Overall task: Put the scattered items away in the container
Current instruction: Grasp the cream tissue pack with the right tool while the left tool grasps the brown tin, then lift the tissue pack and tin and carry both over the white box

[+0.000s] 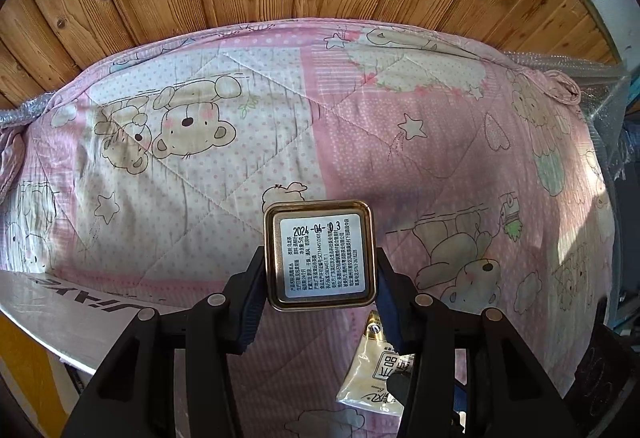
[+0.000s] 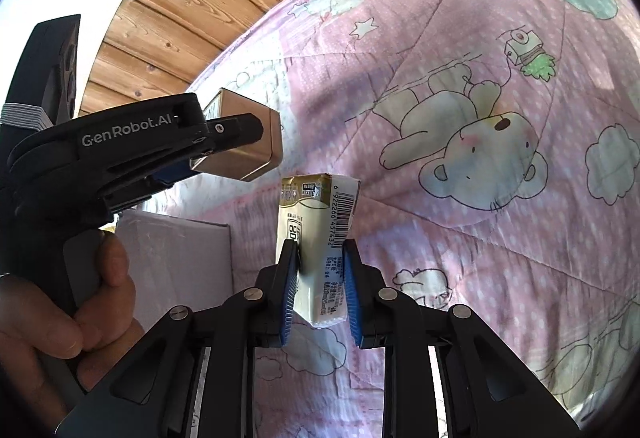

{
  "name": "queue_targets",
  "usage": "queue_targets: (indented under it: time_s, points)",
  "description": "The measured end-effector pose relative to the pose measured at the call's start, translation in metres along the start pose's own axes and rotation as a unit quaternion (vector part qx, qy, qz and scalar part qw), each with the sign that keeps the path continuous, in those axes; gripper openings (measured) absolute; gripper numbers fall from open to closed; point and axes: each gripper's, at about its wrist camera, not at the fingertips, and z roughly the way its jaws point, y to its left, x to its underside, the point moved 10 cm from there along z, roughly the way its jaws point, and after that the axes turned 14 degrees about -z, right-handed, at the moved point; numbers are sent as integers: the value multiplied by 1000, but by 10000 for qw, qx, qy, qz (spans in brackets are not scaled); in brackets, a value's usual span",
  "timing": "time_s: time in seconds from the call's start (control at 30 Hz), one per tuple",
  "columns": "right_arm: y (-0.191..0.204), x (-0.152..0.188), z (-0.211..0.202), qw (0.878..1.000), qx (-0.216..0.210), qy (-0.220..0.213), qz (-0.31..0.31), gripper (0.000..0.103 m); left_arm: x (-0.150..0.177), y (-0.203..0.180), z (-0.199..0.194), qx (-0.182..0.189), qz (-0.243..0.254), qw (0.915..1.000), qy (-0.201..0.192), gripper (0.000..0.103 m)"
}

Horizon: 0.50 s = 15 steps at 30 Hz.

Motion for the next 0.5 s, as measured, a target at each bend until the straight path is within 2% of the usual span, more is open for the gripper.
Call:
queue_targets:
  time_s: [0.23,0.5]
  points:
    - [-6,18,-25,9998,161,26,-65,23,12,-10,-30,248,86,9996,-79,50]
    - [-6,46,-58,9994,283,44,-168,23,45,-11,-71,513,51,9985,-199,50]
